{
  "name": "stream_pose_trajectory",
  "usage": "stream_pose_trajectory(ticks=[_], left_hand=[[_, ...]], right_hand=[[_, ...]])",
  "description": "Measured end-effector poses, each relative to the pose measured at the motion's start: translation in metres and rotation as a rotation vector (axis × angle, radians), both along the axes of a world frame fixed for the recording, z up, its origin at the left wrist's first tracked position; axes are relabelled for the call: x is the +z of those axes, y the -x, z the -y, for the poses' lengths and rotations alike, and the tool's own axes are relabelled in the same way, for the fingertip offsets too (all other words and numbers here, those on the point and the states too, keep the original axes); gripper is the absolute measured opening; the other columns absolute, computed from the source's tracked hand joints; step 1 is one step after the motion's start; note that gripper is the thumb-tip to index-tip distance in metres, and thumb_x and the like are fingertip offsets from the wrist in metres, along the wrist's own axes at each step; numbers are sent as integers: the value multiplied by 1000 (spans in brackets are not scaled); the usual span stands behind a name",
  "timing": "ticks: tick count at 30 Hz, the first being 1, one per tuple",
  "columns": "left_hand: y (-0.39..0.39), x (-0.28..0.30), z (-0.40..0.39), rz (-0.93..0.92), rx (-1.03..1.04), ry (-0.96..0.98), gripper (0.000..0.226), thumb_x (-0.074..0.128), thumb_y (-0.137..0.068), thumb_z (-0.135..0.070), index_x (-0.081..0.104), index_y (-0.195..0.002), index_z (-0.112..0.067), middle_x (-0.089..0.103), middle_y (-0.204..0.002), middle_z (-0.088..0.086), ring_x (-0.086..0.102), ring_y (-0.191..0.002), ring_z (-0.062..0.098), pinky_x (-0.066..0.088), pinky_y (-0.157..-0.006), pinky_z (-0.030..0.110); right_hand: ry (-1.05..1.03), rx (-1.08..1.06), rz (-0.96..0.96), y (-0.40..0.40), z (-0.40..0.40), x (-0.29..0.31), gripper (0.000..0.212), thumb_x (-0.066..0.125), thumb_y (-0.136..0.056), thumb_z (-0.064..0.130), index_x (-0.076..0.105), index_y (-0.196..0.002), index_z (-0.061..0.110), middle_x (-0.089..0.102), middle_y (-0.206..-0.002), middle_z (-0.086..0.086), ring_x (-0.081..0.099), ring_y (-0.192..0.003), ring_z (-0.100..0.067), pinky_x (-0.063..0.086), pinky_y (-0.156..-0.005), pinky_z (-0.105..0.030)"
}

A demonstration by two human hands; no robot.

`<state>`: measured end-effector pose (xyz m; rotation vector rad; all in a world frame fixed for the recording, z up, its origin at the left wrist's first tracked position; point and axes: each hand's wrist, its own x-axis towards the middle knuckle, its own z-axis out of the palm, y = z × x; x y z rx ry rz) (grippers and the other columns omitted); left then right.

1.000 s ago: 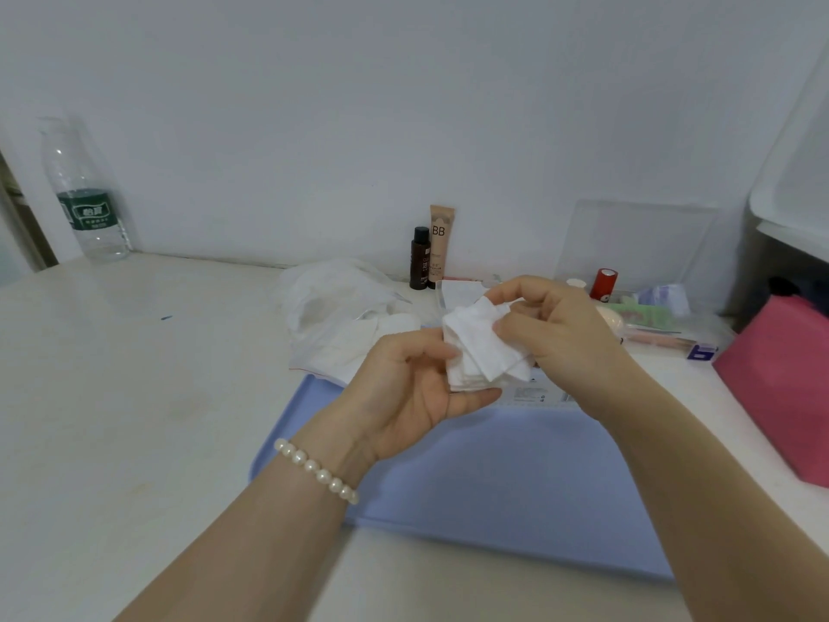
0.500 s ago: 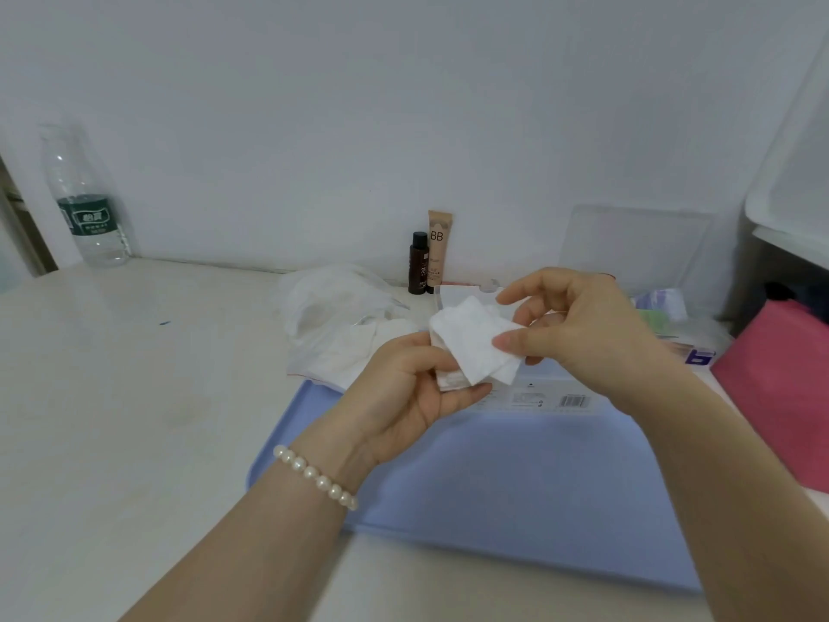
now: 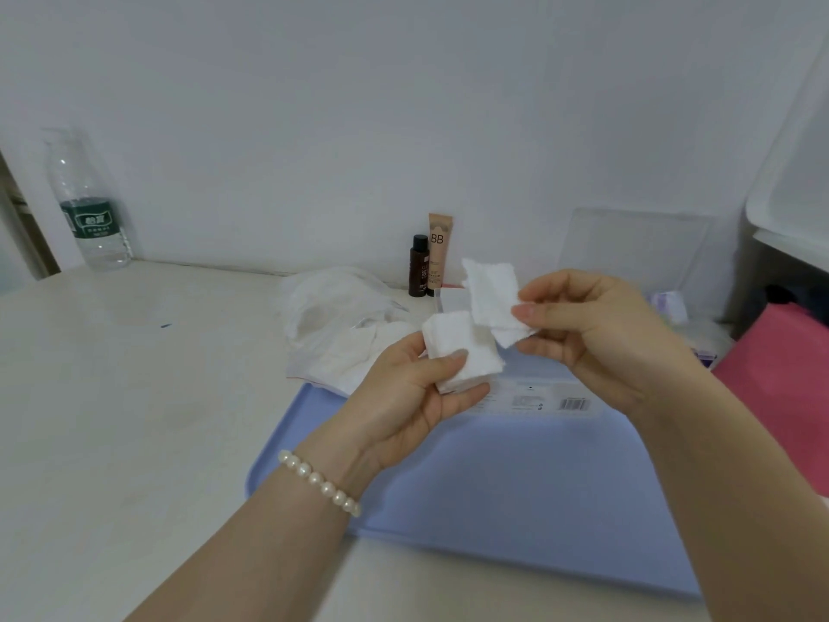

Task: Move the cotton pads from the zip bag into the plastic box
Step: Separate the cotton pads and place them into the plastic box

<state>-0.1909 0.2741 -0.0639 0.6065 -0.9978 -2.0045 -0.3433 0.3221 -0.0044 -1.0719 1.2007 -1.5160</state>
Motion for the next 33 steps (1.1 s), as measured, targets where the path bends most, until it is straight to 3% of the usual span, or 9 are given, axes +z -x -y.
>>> stream_pose_trajectory(ticks=[4,6,12,18,21,24,27,30,33], left_hand=[[1,-1,1,1,7,10,35,47,-89,8,52,-123,3,62,-119,22,64,-100,31,56,-77,34],[1,-1,2,-8,8,5,35,48,-89,7,53,-123,2,63,-117,22,63,-104,33,56,-79,34],[1,0,1,17,-18,46,34,49,-89,5,54,-123,-1,65,-117,19,65,-100,28,56,-79,32],[0,0,0,45,-23,70,28,49,-91,1,59,-117,-6,69,-105,13,67,-89,23,56,-76,34],[-1,0,2,14,-4,43,27,46,-94,-4,58,-119,-5,69,-107,12,65,-94,24,54,-80,33],[1,0,1,-52,1,18,30,47,-92,1,56,-121,0,67,-113,17,66,-98,25,53,-86,33],[3,0,-1,-86,-6,6,34,49,-88,9,55,-121,5,67,-111,20,69,-93,26,57,-78,29],[3,0,0,-125,-25,-16,33,46,-89,8,52,-122,8,65,-113,23,67,-99,30,57,-82,33],[1,1,0,-137,-34,-43,31,43,-94,-1,52,-123,8,65,-113,23,66,-102,31,56,-85,37]], right_hand=[[-61,8,-145,-14,5,-11,21,60,-77,-15,62,-69,4,66,-70,-10,68,-64,-18,59,-58,-29],[-50,-45,-224,-17,6,-14,20,61,-76,-15,63,-69,4,65,-72,-12,68,-63,-17,58,-57,-27],[-36,-30,-211,-20,5,-16,7,70,-76,-2,64,-75,1,67,-72,-10,68,-61,-15,55,-51,-23],[-14,-74,-297,-15,4,-14,18,71,-71,-8,62,-69,7,63,-67,-4,67,-58,-11,55,-50,-24],[20,-98,-294,-12,3,-10,21,73,-68,-8,61,-64,8,59,-68,-6,66,-60,-13,55,-51,-24],[50,-107,-304,-16,2,-10,21,74,-67,-8,60,-63,7,60,-72,-5,66,-58,-10,54,-50,-23],[62,-111,-352,-22,3,-13,22,75,-68,-7,60,-62,8,61,-78,-8,67,-60,-12,55,-50,-24],[57,-152,-450,-25,5,-18,26,75,-69,-6,58,-59,11,60,-86,-14,66,-70,-24,57,-52,-28],[51,-198,-533,-26,6,-20,27,77,-68,-2,58,-57,15,62,-84,-11,65,-83,-32,58,-67,-43]])
